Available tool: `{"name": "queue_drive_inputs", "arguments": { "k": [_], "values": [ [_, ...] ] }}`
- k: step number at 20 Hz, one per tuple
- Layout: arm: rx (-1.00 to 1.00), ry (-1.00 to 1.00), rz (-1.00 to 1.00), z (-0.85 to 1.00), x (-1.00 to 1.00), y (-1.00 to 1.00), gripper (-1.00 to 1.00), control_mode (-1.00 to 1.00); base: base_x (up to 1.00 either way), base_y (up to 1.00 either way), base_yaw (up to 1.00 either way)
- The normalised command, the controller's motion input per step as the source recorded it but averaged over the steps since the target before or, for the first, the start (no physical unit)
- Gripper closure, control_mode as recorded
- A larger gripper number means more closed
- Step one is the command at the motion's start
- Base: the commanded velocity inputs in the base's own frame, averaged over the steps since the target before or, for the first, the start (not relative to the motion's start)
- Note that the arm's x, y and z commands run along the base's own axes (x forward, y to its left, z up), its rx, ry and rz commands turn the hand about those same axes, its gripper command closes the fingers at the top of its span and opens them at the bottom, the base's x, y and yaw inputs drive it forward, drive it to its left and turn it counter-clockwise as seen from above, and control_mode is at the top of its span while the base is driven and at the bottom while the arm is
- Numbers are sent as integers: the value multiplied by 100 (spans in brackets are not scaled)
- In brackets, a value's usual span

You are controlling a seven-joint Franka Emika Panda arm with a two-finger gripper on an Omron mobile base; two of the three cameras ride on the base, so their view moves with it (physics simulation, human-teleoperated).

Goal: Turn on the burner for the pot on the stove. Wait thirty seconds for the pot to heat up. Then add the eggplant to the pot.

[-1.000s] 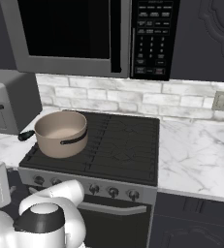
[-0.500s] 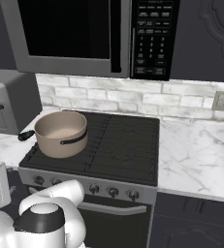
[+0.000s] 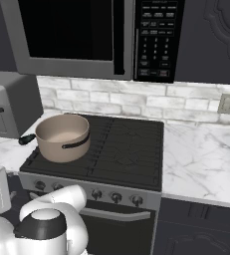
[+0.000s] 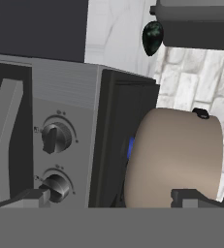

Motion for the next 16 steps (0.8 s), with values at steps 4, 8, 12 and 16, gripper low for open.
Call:
{"name": "queue_drive_inputs", "arguments": {
  "k": [4,8,12,16],
  "values": [
    [0,0,0,0,0,0,-100,-100,0,0,0],
    [0,0,0,0,0,0,-100,-100,0,0,0],
    [0,0,0,0,0,0,-100,-100,0,0,0],
    [0,0,0,0,0,0,-100,-100,0,0,0]
  ]
}}
